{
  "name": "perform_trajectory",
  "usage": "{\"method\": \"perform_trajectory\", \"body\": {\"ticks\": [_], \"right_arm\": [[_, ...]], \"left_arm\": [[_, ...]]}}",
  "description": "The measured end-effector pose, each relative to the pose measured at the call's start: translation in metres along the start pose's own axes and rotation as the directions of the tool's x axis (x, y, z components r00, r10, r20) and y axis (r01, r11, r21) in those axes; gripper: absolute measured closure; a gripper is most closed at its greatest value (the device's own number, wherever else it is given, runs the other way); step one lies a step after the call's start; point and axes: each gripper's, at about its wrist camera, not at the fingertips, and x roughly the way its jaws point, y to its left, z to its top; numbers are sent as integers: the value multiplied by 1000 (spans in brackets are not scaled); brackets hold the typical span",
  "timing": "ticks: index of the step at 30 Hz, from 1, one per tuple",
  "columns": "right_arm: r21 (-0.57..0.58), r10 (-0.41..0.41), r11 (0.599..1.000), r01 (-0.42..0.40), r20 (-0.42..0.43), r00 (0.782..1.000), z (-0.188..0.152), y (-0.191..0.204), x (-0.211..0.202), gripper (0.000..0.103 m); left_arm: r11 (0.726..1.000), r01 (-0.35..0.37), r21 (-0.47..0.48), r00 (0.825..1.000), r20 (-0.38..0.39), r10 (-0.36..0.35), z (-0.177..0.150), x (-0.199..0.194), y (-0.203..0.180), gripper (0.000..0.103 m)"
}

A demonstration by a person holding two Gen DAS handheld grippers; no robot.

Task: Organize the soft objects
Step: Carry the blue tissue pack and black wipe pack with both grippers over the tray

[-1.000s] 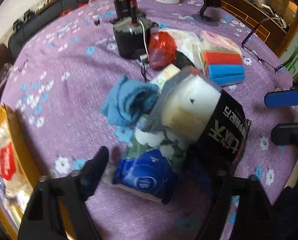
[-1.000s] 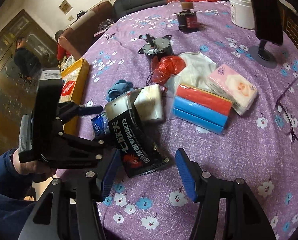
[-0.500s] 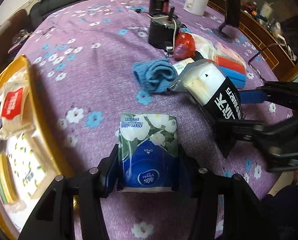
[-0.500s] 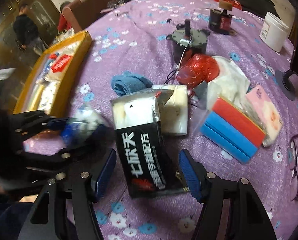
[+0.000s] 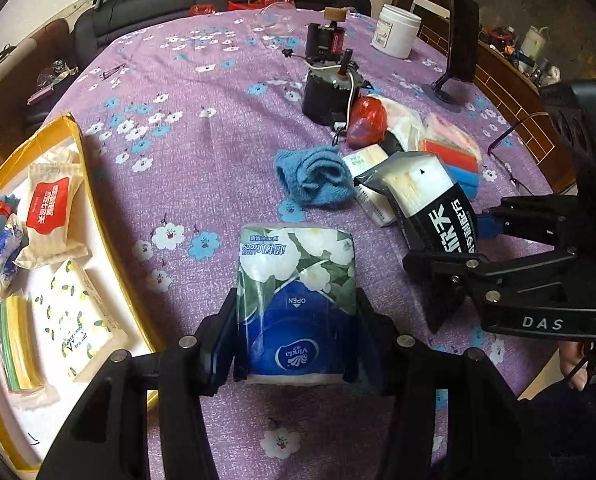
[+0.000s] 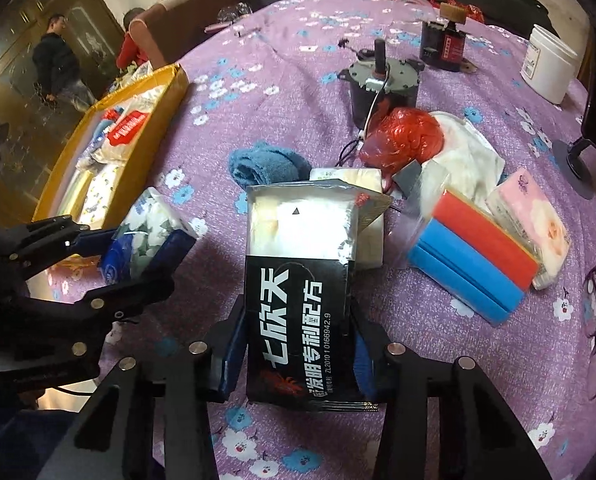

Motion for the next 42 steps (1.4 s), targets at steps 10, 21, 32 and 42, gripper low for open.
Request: {"method": "perform_trajectory", "body": {"ticks": [10,21,32,42], "right_arm": [[24,18,1000,-19,45,999,-5,-2,-20,53],[26,39,999,-41,63,997,0,3,-31,53],[0,64,998,-64,56,996,11,18,-34,53],[-57,103,993,-101,45,994,32,49,-34,53]], "left_arm": [[1000,10,3,999,31,-10,3,-11,-3,51],[999,13,-48,996,89,-9,3,-33,11,51],[991,0,-135,989,148,20,-2,-57,41,51],[969,-21,-248,979,191,70,-20,-79,83,51]]}}
